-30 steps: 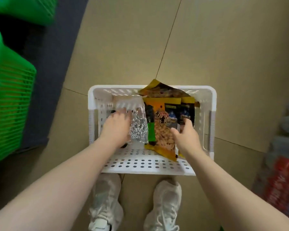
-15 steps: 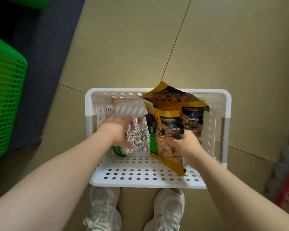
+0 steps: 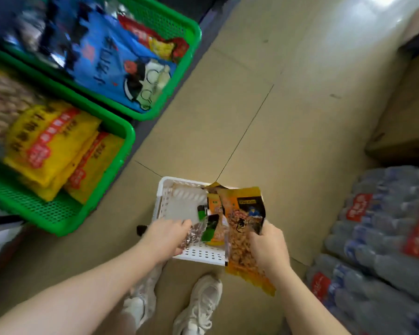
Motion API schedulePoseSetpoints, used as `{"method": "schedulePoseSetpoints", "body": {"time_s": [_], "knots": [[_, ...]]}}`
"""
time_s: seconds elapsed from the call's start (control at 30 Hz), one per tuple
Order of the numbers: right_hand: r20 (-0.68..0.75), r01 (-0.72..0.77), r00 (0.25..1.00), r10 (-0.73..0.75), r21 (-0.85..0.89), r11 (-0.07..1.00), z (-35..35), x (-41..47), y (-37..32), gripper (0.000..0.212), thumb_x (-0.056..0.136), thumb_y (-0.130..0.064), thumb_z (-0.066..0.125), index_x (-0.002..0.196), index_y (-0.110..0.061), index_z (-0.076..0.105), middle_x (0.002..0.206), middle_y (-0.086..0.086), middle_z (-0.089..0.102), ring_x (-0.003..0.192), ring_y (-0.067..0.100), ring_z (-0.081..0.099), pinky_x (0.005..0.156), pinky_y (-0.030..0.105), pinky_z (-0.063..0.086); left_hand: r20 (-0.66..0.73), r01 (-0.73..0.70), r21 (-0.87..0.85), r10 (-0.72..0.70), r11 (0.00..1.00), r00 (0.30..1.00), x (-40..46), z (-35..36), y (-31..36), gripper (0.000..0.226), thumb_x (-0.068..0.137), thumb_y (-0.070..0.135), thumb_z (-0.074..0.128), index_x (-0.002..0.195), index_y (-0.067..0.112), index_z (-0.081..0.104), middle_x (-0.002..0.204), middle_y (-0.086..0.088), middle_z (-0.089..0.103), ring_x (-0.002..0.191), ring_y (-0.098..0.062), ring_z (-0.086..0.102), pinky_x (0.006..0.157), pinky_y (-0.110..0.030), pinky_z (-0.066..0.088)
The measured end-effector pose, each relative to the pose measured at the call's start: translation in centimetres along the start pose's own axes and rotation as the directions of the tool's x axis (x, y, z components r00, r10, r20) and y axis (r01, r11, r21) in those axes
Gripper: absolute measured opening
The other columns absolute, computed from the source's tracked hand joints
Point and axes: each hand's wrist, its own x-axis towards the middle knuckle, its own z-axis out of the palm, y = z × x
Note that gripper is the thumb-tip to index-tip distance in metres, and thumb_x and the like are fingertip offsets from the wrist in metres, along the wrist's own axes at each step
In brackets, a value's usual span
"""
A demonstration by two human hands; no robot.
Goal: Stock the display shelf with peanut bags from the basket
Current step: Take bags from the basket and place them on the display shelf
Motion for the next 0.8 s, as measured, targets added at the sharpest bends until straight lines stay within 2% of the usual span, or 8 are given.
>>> {"method": "schedulePoseSetpoints", "body": {"time_s": [0.17, 0.33, 0.4, 0.47, 0.57, 0.67, 0.73, 0.8], "knots": [[-0.009, 0.107, 0.994, -0.107, 0.185, 0.977, -7.0, -10.1, -9.7, 0.011, 0.081, -0.013, 0.051, 0.081, -0.013, 0.061, 0.09, 0.019, 0.069, 0.082, 0.037, 0.065, 0.073, 0.046, 0.055, -0.166, 0.207, -0.256, -0.254, 0.944, 0.953, -14.2, -10.3, -1.7, 0.06, 0.075, 0.059, 0.06, 0.116, 0.019, 0.041, 0.101, -0.004, 0.068, 0.094, -0.028, 0.065, 0.066, -0.035, 0.049], [-0.002, 0.373, 0.924, -0.383, 0.235, 0.898, -11.4, -23.1, -20.3, 0.018, 0.079, -0.012, 0.062, 0.062, -0.019, 0.062, 0.068, 0.008, 0.066, 0.071, 0.031, 0.064, 0.073, 0.047, 0.055, -0.341, 0.407, -0.356, -0.522, 0.841, 0.782, -32.0, -18.5, -3.4, 0.06, 0.075, 0.06, 0.059, 0.11, 0.015, 0.039, 0.103, -0.007, 0.067, 0.099, -0.03, 0.064, 0.068, -0.037, 0.048], [0.036, 0.466, 0.872, -0.488, 0.244, 0.851, -11.4, -27.8, -24.2, 0.02, 0.078, -0.012, 0.064, 0.06, -0.02, 0.061, 0.07, 0.011, 0.066, 0.07, 0.029, 0.063, 0.072, 0.049, 0.055, -0.393, 0.464, -0.361, -0.583, 0.809, 0.711, -39.0, -20.0, -4.3, 0.059, 0.076, 0.06, 0.059, 0.11, 0.016, 0.04, 0.103, -0.005, 0.067, 0.099, -0.028, 0.064, 0.067, -0.035, 0.048], [0.091, 0.541, 0.807, -0.584, 0.284, 0.791, -10.9, -32.7, -27.8, 0.017, 0.077, -0.011, 0.066, 0.063, -0.018, 0.062, 0.074, 0.013, 0.066, 0.072, 0.033, 0.064, 0.071, 0.048, 0.054, -0.529, 0.506, -0.353, -0.614, 0.787, 0.586, -46.2, -20.9, -5.3, 0.062, 0.068, 0.06, 0.068, 0.104, 0.014, 0.047, 0.092, -0.005, 0.069, 0.084, -0.028, 0.069, 0.056, -0.032, 0.049], [0.181, 0.623, 0.681, -0.71, 0.365, 0.691, -9.1, -40.9, -33.3, 0.008, 0.071, -0.017, 0.07, 0.067, -0.015, 0.063, 0.067, 0.008, 0.066, 0.067, 0.029, 0.062, 0.065, 0.046, 0.055, -0.541, 0.583, -0.487, -0.749, 0.651, 0.383, -57.0, -21.4, -7.3, 0.068, 0.061, 0.06, 0.073, 0.104, 0.012, 0.052, 0.079, -0.01, 0.07, 0.068, -0.032, 0.068, 0.045, -0.029, 0.043], [0.253, 0.689, 0.511, -0.822, 0.451, 0.567, -6.5, -49.6, -37.8, 0.015, 0.081, -0.009, 0.064, 0.068, -0.011, 0.056, 0.046, 0.0, 0.059, 0.039, 0.017, 0.054, 0.037, 0.019, 0.043, -0.628, 0.631, -0.543, -0.767, 0.554, 0.132, -67.5, -20.9, -9.0, 0.07, 0.044, 0.052, 0.086, 0.087, 0.008, 0.053, 0.048, -0.013, 0.06, 0.033, -0.029, 0.056, 0.035, -0.012, 0.022], [0.28, 0.694, 0.429, -0.859, 0.507, 0.511, -4.1, -54.6, -40.1, 0.02, 0.084, -0.004, 0.061, 0.066, -0.01, 0.054, 0.038, -0.005, 0.057, 0.03, 0.009, 0.05, 0.033, 0.013, 0.037, -0.623, 0.631, -0.616, -0.782, 0.472, -0.023, -73.9, -19.6, -10.2, 0.07, 0.045, 0.047, 0.087, 0.088, 0.012, 0.044, 0.052, -0.017, 0.061, 0.038, -0.033, 0.059, 0.032, -0.026, 0.038], [0.282, 0.698, 0.36, -0.889, 0.55, 0.457, -1.1, -59.4, -42.1, 0.018, 0.083, -0.008, 0.064, 0.068, -0.012, 0.056, 0.042, -0.004, 0.06, 0.033, 0.01, 0.053, 0.037, 0.016, 0.042, -0.61, 0.577, -0.708, -0.765, 0.408, -0.208, -79.6, -18.2, -11.6, 0.066, 0.058, 0.043, 0.083, 0.098, 0.017, 0.036, 0.071, -0.022, 0.065, 0.06, -0.038, 0.065, 0.051, -0.044, 0.053]]}}
